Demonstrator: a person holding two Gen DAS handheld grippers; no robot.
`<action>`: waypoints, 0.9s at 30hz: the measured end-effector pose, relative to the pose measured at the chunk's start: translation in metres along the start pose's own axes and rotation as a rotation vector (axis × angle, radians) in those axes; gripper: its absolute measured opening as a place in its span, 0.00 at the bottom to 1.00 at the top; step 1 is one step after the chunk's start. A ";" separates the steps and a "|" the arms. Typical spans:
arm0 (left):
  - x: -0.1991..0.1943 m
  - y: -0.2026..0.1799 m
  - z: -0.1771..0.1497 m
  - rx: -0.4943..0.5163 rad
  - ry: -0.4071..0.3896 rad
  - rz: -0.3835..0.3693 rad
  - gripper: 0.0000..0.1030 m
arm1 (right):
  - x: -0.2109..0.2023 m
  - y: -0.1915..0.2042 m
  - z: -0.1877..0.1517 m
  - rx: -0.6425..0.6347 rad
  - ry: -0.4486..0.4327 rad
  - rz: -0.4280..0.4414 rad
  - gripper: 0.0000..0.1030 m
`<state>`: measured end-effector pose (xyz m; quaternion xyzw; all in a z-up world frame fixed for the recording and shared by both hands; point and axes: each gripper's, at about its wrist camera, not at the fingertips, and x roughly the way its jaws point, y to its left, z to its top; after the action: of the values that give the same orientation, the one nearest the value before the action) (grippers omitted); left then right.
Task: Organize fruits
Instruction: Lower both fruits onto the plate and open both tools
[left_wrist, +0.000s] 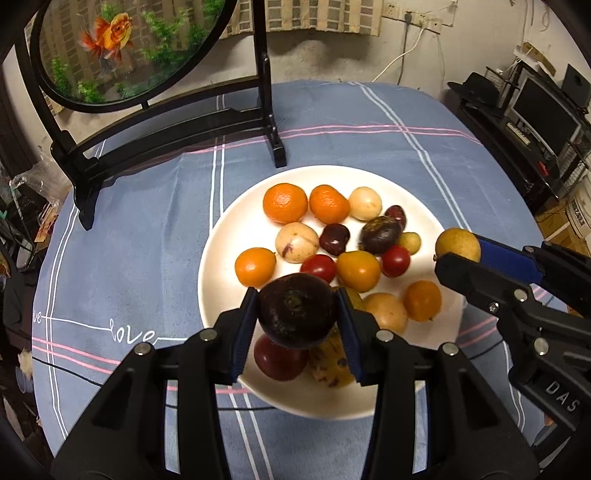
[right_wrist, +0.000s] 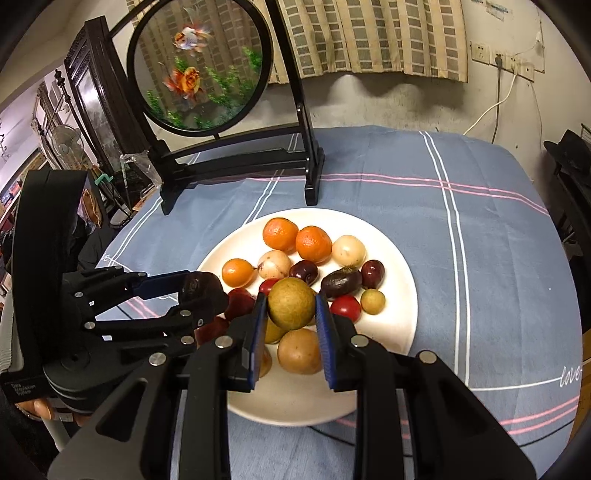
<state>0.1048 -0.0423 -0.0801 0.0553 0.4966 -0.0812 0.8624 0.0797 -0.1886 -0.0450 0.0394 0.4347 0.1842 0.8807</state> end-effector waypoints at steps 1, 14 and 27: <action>0.005 0.001 0.002 -0.002 0.006 0.004 0.42 | 0.002 -0.001 0.000 0.004 0.004 0.000 0.25; 0.031 0.000 0.010 0.000 0.035 0.018 0.42 | 0.029 -0.011 0.010 0.017 0.034 -0.011 0.25; 0.041 0.002 0.013 -0.004 0.032 0.033 0.58 | 0.045 -0.016 0.013 0.050 0.080 -0.017 0.30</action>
<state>0.1364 -0.0466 -0.1086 0.0631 0.5097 -0.0654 0.8555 0.1197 -0.1864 -0.0746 0.0500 0.4742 0.1671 0.8630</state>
